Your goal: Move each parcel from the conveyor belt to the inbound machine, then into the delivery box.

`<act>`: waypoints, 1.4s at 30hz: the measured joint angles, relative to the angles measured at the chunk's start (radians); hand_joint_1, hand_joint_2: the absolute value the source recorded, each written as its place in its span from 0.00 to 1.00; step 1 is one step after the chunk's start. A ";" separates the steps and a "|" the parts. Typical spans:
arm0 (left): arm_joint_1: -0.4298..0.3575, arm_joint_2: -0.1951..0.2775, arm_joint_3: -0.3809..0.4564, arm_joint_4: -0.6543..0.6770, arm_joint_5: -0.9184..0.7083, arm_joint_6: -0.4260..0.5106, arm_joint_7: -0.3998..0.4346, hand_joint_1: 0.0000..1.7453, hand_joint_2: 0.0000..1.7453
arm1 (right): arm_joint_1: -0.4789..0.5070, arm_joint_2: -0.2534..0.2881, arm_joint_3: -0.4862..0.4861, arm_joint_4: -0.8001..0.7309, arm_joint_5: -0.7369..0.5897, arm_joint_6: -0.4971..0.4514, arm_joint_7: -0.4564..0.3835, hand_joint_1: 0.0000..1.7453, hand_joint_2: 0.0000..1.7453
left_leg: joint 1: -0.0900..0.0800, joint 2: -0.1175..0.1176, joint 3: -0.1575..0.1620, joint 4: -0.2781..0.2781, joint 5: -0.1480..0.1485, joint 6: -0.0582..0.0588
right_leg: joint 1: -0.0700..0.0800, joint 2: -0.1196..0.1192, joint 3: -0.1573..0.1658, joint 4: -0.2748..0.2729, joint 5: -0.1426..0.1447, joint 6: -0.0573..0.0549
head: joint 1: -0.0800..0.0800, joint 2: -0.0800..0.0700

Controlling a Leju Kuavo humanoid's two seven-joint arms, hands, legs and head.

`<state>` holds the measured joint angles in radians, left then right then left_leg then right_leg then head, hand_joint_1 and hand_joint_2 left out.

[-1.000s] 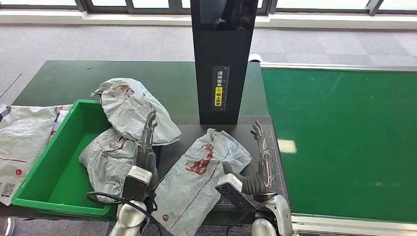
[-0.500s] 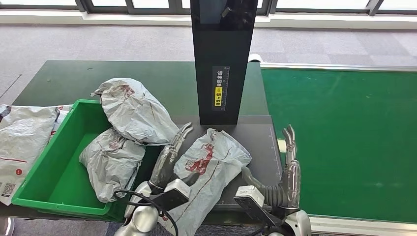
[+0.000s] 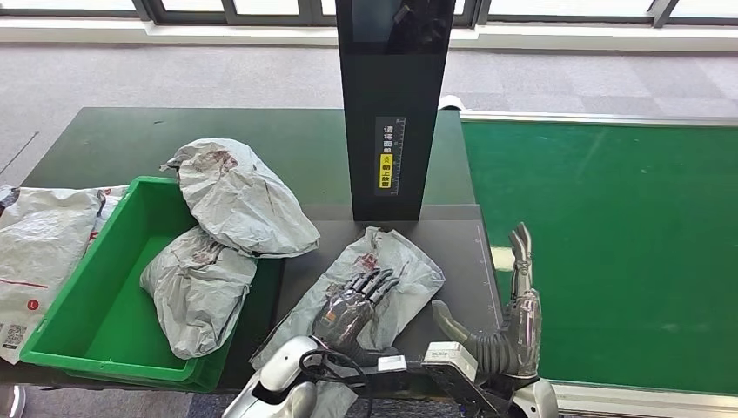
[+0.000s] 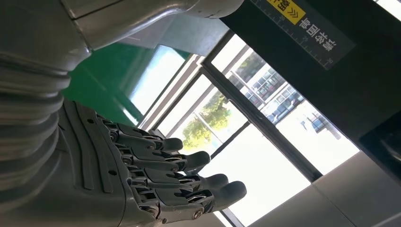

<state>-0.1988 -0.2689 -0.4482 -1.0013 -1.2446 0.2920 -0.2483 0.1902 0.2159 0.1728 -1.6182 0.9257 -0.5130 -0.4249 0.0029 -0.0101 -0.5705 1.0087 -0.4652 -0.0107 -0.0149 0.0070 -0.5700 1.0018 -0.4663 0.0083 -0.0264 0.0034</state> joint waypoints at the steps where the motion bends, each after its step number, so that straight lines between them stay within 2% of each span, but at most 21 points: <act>1: -0.003 0.000 -0.003 0.011 -0.006 0.000 0.005 0.22 1.00 | 0.000 -0.001 0.000 0.000 -0.001 0.001 0.000 0.00 1.00 | 0.000 0.000 0.000 0.000 0.000 0.000 | 0.000 0.000 0.000 0.000 0.000 0.000 | 0.000 0.000; 4: -0.011 0.000 -0.007 0.038 -0.026 0.000 0.022 0.97 1.00 | 0.001 -0.003 0.000 0.000 -0.005 0.003 -0.003 0.00 1.00 | 0.000 0.000 0.000 0.000 0.000 0.000 | 0.000 0.000 0.000 0.000 0.000 0.000 | 0.000 0.000; 5: -0.014 -0.001 -0.008 0.044 -0.032 0.003 0.025 1.00 1.00 | 0.002 -0.003 0.000 0.000 -0.005 0.003 -0.004 0.00 1.00 | 0.000 0.000 0.000 0.000 0.000 0.000 | 0.000 0.000 0.000 0.000 0.000 0.000 | 0.000 0.000; 11: -0.014 -0.001 -0.008 0.047 -0.029 0.029 0.012 1.00 1.00 | 0.016 -0.005 0.000 -0.011 -0.006 0.000 -0.007 0.00 1.00 | 0.000 0.000 0.000 0.000 0.000 0.000 | 0.000 0.000 0.001 0.000 0.000 0.000 | 0.000 0.000; 21: 0.009 0.001 -0.007 -0.036 -0.009 0.072 -0.002 1.00 1.00 | 0.020 -0.007 0.005 -0.016 -0.003 0.000 -0.006 0.00 1.00 | 0.000 -0.001 0.000 0.000 0.000 0.000 | 0.000 0.000 0.001 0.000 0.000 0.000 | 0.000 0.000; 38: 0.024 0.003 -0.007 -0.066 -0.009 0.075 -0.004 1.00 1.00 | 0.020 -0.008 0.006 -0.017 -0.001 0.000 -0.006 0.00 1.00 | 0.000 -0.001 -0.001 0.000 0.000 0.000 | 0.000 -0.001 0.001 0.000 0.000 0.000 | 0.000 0.000; 42: 0.030 0.003 -0.006 -0.077 0.007 0.099 -0.019 1.00 1.00 | 0.020 -0.009 0.007 -0.017 -0.001 0.000 -0.006 0.00 1.00 | 0.000 -0.001 -0.001 0.000 0.000 0.000 | 0.000 -0.001 0.001 0.000 0.000 0.000 | 0.000 0.000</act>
<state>-0.1691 -0.2658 -0.4544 -1.0785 -1.2374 0.3914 -0.2670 0.2098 0.2070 0.1794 -1.6350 0.9244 -0.5133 -0.4309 0.0029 -0.0109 -0.5713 1.0087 -0.4652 -0.0105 -0.0150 0.0063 -0.5693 1.0019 -0.4663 0.0085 -0.0263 0.0034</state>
